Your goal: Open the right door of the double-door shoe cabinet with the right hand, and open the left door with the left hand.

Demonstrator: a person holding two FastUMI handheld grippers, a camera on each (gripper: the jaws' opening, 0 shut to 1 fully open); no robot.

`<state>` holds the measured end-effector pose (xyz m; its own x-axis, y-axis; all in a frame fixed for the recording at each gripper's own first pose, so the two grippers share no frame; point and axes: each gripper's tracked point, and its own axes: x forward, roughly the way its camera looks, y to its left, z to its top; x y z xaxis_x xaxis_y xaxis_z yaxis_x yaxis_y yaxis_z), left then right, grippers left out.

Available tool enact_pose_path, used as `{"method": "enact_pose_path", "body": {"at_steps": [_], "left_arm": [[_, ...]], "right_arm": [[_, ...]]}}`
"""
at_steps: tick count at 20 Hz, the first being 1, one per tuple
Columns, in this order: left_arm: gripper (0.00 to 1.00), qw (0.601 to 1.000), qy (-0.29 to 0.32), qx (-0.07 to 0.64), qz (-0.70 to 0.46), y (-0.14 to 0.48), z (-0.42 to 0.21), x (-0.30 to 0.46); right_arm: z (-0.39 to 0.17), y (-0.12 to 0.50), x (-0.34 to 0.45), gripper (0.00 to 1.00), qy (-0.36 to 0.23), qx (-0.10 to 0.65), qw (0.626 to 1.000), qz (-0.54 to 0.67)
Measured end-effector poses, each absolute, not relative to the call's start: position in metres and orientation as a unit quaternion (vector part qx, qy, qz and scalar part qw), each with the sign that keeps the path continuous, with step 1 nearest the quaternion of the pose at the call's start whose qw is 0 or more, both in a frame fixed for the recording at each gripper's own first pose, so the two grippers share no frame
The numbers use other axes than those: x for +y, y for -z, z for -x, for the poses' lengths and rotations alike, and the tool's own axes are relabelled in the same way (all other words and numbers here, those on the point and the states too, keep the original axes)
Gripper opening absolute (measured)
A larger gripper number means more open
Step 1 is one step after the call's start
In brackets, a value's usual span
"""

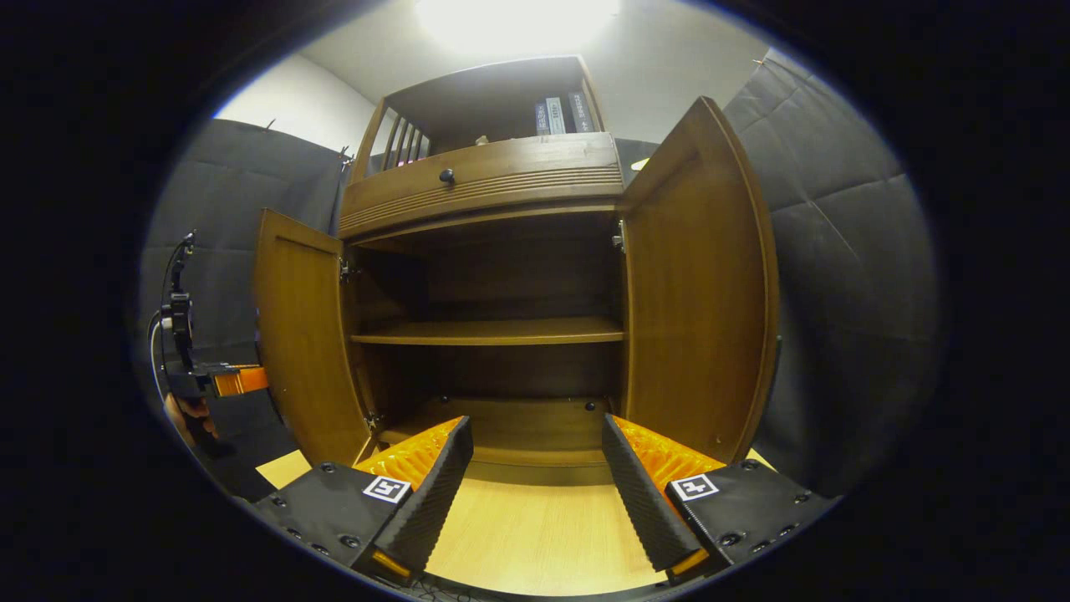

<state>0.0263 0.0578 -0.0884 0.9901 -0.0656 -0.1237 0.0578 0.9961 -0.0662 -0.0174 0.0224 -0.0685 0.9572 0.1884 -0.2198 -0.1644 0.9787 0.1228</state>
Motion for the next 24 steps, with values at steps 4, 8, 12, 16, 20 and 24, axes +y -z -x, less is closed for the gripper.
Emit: {"method": "enact_pose_path", "body": {"at_steps": [4,8,12,16,20,24], "left_arm": [[0.19,0.998,0.005,0.058,0.021,0.089,-0.022,0.101],[0.18,0.998,-0.006,0.057,0.023,0.092,-0.016,0.132],[0.19,0.998,-0.016,0.054,0.010,0.090,-0.008,0.155],[0.17,0.998,-0.044,0.035,0.016,0.072,0.025,0.173],[0.17,0.998,-0.052,0.021,0.017,0.046,0.066,0.160],[0.19,0.999,-0.032,0.010,0.012,0.022,0.099,0.116]], "right_arm": [[0.010,0.068,0.045,0.93,-0.094,0.117,0.987,-0.058],[0.006,0.065,0.056,0.92,-0.087,0.115,0.988,-0.050],[0.008,0.056,0.056,0.97,-0.075,0.106,0.990,-0.045],[0.023,0.038,0.044,0.97,-0.078,0.096,0.991,-0.046],[0.050,0.016,0.021,0.92,-0.079,0.080,0.993,-0.042],[0.076,-0.001,-0.005,0.92,-0.063,0.069,0.995,-0.031]]}}
